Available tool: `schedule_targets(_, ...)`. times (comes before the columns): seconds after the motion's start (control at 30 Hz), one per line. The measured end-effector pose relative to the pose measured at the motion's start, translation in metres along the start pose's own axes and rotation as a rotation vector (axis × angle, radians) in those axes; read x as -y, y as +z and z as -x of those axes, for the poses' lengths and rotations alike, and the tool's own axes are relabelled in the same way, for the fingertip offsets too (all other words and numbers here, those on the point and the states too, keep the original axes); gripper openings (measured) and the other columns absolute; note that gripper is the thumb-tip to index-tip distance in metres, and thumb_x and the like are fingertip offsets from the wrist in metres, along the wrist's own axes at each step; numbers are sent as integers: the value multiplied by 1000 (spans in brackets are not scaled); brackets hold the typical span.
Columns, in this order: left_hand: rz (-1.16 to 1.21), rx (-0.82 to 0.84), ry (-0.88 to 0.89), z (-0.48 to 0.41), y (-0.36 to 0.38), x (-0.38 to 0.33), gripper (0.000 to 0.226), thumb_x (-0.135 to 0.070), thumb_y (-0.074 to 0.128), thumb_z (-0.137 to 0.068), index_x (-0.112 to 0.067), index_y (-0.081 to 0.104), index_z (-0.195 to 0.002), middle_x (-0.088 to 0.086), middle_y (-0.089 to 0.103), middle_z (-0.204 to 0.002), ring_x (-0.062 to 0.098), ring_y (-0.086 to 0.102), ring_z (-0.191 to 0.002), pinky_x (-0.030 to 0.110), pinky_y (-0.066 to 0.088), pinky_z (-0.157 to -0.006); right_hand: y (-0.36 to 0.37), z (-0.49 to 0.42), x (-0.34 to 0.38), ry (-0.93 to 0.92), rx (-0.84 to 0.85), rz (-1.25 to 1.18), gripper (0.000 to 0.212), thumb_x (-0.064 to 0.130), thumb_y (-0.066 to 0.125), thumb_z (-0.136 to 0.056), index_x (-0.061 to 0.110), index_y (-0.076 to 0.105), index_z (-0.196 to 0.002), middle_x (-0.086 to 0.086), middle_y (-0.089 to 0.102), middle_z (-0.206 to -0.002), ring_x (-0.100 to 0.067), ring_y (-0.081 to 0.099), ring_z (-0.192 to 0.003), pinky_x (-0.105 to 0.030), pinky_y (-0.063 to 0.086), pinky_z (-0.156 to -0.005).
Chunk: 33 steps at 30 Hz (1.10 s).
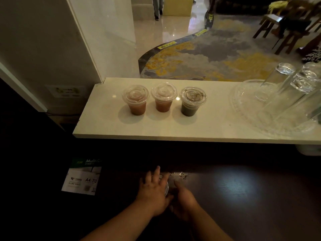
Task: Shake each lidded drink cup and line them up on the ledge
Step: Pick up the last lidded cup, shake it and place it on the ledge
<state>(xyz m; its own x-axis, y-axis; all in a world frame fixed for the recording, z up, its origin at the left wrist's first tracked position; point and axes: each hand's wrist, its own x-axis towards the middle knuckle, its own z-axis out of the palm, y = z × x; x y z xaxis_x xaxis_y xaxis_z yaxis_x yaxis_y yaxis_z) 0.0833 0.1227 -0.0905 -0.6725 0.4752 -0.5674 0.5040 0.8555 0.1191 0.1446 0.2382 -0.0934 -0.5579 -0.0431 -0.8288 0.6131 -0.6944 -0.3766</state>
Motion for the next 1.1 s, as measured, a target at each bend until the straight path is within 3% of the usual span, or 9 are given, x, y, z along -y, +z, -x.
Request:
schedule_targets(0.07, -5, 9, 12, -2, -4, 1, 85, -62, 49, -97, -34, 7, -165, 11, -4, -176, 42, 10, -157, 56, 26, -124, -1, 0, 0, 7, -25, -13, 51, 36, 30, -108, -1, 63, -120, -14, 74, -69, -21, 70, -52, -26, 54, -45)
schedule_targets(0.2, 271, -175, -6, 2, -24, 10, 59, -47, 66, -89, -38, 44, -143, 3, 42, -150, 29, 44, -132, 37, 46, -108, 4, 4, 8, -8, -77, 50, 39, 39, 38, -104, 12, 64, -96, -7, 72, -74, -21, 63, -67, -31, 51, -66)
schedule_targets(0.33, 804, -294, 52, 20, -77, 12, 48, -40, 77, -82, -42, 56, -126, -2, 55, -135, 13, 60, -114, 27, 51, -97, 18, 36, 53, -53, 58, 190, 45, 42, 46, -101, 9, 70, -117, -14, 75, -97, -25, 69, -76, -33, 58, -65)
schedule_targets(0.43, 1033, -364, 221, 47, -151, 10, 52, -53, 75, -74, -50, 55, -122, -10, 59, -132, 5, 60, -118, 23, 49, -97, 47, 90, 108, -174, 218, 182, 47, 42, 53, -100, 4, 70, -121, -19, 72, -92, -24, 67, -63, -30, 59, -51)
schedule_targets(0.5, 1067, -406, 320, 72, -209, 8, 59, -64, 70, -75, -52, 52, -130, -16, 60, -134, 0, 63, -116, 27, 53, -97, 73, 135, 147, -343, 274, 225, 44, 38, 56, -99, 2, 69, -119, -19, 70, -89, -22, 64, -57, -27, 57, -46)
schedule_targets(0.57, 1134, -450, 341, 99, -264, 8, 56, -73, 63, -77, -47, 57, -127, -6, 69, -124, 0, 71, -92, 27, 59, -80, 99, 181, 181, -559, 317, 298, 43, 34, 62, -96, 0, 67, -122, -21, 69, -93, -24, 63, -58, -27, 55, -47)
schedule_targets(0.73, 1238, -301, 406, 165, -362, 11, 65, -77, 63, -81, -27, 66, -122, 19, 76, -107, 32, 72, -72, 36, 58, -64, 147, 286, 228, -1017, 329, 491, 34, 13, 70, -91, 10, 65, -124, -13, 74, -105, -27, 72, -85, -38, 55, -67)
schedule_targets(0.93, 1117, -468, 648, 203, -398, 10, 66, -42, 86, -80, -40, 55, -138, -2, 66, -132, 17, 76, -101, 36, 65, -82, 164, 341, 236, -1028, 288, 505, 36, 27, 61, -98, 2, 63, -124, -22, 65, -95, -31, 63, -67, -39, 52, -60)
schedule_targets(1.1, 1105, -497, 579, 217, -404, 3, 79, -81, 66, -72, -40, 54, -139, 4, 69, -127, 26, 77, -95, 44, 66, -83, 163, 357, 237, -1079, 359, 461, 35, 8, 64, -93, 5, 63, -127, -24, 69, -118, -33, 70, -92, -40, 59, -76)
